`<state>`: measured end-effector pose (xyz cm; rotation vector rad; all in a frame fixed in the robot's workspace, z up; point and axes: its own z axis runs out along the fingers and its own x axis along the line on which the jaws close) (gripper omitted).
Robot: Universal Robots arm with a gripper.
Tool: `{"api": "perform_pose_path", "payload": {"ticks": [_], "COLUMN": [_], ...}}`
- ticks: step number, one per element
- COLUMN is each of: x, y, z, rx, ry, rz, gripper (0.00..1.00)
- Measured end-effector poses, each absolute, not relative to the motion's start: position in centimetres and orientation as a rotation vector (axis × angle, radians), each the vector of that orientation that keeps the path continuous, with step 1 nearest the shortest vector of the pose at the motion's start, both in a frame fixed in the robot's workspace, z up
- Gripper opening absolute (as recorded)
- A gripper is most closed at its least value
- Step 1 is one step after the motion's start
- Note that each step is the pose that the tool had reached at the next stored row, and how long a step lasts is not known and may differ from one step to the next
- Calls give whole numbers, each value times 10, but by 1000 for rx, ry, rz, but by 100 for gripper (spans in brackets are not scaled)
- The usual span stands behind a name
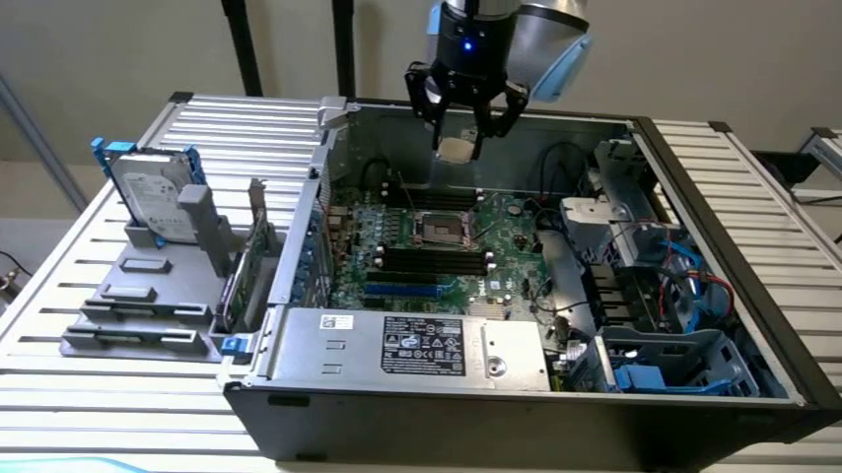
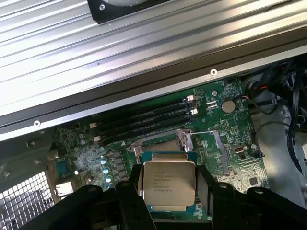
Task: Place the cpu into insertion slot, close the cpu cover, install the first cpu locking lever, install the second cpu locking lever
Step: 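Place the cpu into insertion slot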
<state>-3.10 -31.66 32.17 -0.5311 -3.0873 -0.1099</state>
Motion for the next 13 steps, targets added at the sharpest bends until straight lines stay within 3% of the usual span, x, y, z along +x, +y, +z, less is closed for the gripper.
{"api": "perform_pose_path", "payload": {"ticks": [13], "x": [-31], "y": [-317], "z": [304], "rx": [-894], "ry": [-3011], "rz": [-111], "gripper": [54]}}
